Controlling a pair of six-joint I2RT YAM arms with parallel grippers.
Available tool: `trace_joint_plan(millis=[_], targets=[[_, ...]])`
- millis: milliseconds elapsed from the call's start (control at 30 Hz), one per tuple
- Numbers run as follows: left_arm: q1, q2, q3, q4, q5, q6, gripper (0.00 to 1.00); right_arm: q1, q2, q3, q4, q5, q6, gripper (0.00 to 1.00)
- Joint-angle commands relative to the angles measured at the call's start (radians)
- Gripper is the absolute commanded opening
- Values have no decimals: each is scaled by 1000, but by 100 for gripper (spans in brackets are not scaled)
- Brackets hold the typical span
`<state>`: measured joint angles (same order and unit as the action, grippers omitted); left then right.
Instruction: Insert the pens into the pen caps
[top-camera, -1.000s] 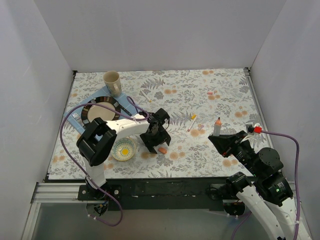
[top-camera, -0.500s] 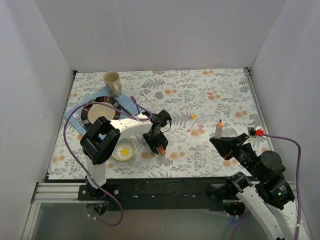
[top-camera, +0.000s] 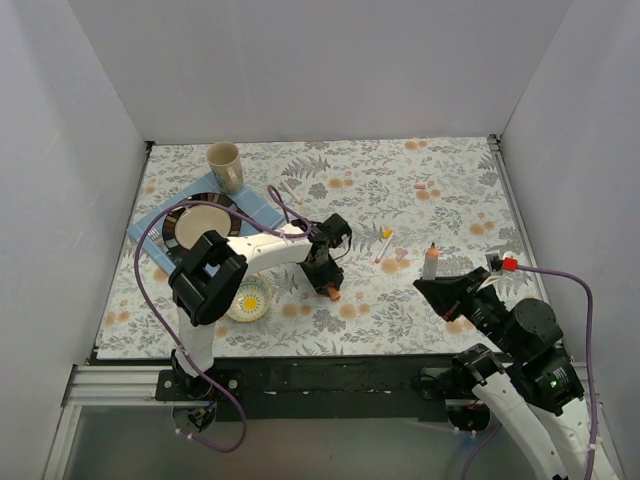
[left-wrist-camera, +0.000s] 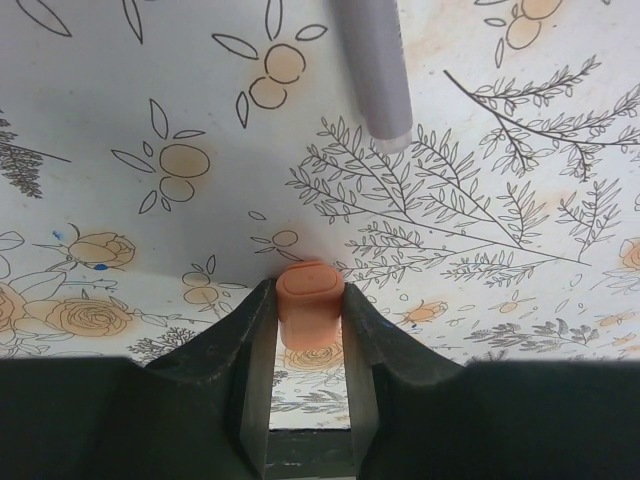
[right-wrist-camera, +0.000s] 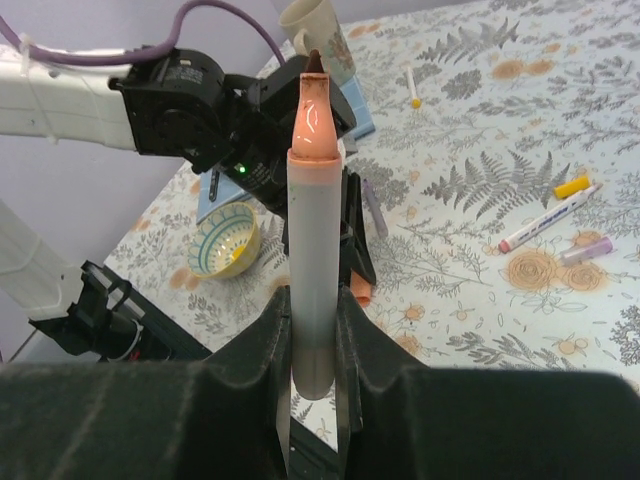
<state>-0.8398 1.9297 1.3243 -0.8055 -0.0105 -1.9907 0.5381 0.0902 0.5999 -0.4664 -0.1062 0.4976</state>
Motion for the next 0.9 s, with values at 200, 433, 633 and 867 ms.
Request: trace_joint_plan(millis=[200, 433, 633, 867], targets=[[-7, -213, -55, 124, -111, -114, 0, -4, 109, -204, 188, -246, 61, 1], [-7, -409, -138, 305, -177, -2, 0, -1, 227, -359, 486, -408, 90, 1], [-7, -486, -142, 354, -206, 98, 0, -1, 364, -397, 698, -451, 128, 1], [-7, -528, -174, 405, -183, 144, 0, 6, 568, -368, 822, -484, 133, 1]])
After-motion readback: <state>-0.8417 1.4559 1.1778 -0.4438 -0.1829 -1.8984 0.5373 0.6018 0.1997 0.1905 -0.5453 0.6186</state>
